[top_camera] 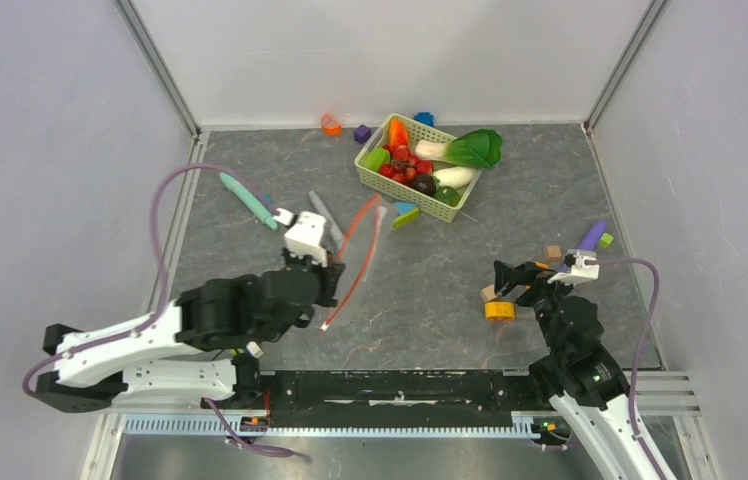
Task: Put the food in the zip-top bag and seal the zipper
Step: Pick up the zipper food storage bag at the center of the board, then open the zipper of the food storage bag.
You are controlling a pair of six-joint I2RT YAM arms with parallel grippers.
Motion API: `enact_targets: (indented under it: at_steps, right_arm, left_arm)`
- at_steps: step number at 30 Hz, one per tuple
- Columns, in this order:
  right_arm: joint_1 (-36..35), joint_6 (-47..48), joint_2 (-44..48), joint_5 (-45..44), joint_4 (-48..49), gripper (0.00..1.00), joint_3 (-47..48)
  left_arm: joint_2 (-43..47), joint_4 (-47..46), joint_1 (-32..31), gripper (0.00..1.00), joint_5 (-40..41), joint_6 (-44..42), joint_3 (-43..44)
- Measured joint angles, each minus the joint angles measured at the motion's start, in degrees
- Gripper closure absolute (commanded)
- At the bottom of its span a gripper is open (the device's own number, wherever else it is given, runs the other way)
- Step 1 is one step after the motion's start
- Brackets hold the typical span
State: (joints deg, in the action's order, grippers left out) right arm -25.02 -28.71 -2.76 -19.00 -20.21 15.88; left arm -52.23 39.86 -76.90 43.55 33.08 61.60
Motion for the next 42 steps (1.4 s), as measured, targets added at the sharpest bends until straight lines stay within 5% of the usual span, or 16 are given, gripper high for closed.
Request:
enact_targets:
  at_steps: [11, 25, 34, 42]
  right_arm:
    - [0.0, -2.7, -8.9, 12.6, 10.6, 0.02, -6.4]
    - [-0.8, -8.0, -22.8, 26.9, 25.3, 0.02, -8.8]
    - [-21.2, -9.9, -34.6, 24.8, 39.9, 0.07, -9.3]
    - [-30.4, -10.5, -52.7, 17.1, 49.2, 0.11, 0.9]
  left_arm:
    - [4.4, 22.8, 0.0, 0.98, 9.8, 10.3, 9.8]
    - [-13.0, 5.0, 0.0, 0.98, 5.2, 14.2, -7.2]
    - [-15.0, 0.6, 0.0, 0.98, 4.7, 17.0, -7.6]
    - [-14.4, -0.9, 0.0, 0.98, 2.6, 17.3, -9.2]
